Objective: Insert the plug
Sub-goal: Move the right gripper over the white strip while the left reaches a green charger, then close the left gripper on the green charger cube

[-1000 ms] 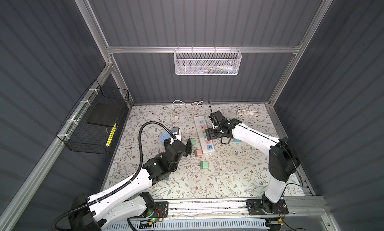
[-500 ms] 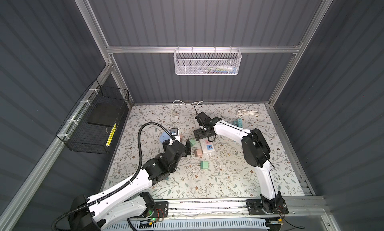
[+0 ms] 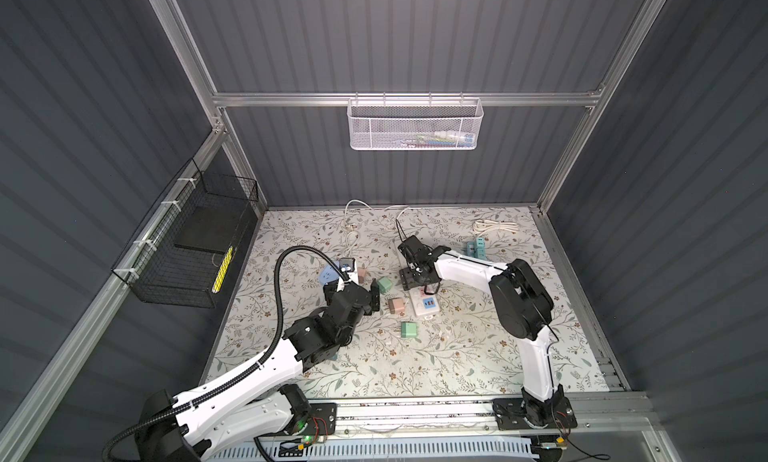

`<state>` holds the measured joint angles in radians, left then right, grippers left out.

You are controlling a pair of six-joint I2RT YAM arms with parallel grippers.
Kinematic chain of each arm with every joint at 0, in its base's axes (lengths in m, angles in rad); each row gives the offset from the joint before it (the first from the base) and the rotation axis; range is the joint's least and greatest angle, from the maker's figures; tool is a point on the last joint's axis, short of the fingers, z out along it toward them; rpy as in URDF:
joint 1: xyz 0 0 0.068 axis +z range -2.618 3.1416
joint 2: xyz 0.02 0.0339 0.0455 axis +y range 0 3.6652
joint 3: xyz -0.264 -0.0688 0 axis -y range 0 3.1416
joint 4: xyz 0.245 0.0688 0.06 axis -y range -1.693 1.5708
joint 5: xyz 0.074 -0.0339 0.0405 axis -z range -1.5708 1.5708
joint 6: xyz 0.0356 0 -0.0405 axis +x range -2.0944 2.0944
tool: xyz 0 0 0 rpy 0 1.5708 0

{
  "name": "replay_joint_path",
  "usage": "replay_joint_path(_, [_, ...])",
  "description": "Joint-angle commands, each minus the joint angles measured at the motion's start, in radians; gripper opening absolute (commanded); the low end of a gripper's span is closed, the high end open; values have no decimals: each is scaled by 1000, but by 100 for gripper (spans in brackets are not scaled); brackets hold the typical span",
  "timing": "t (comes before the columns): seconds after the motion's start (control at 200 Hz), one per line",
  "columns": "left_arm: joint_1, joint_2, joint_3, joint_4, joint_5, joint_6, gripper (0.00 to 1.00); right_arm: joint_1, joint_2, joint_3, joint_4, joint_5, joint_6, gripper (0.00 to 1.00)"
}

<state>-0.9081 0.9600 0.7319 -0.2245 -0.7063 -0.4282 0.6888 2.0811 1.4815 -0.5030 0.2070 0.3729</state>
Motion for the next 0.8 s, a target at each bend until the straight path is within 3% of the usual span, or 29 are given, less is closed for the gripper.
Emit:
replay_joint_path(0.0, [8,16,-8,1,20,-3,92,0,-99,-130,40,42,58,74])
replay_joint_path(0.165, [8,97,-2,22,115,7,89,2,-259,-357,93,39,145,77])
replay_joint_path(0.31, [8,193,24,20,201,37,87,6,-351,-464,109,-6,184,83])
replay_joint_path(0.525, [8,408,128,-27,246,80,87,5,-448,-472,70,3,154,94])
replay_joint_path(0.795, [9,698,357,-224,282,172,83,1,-579,-450,-1,41,62,95])
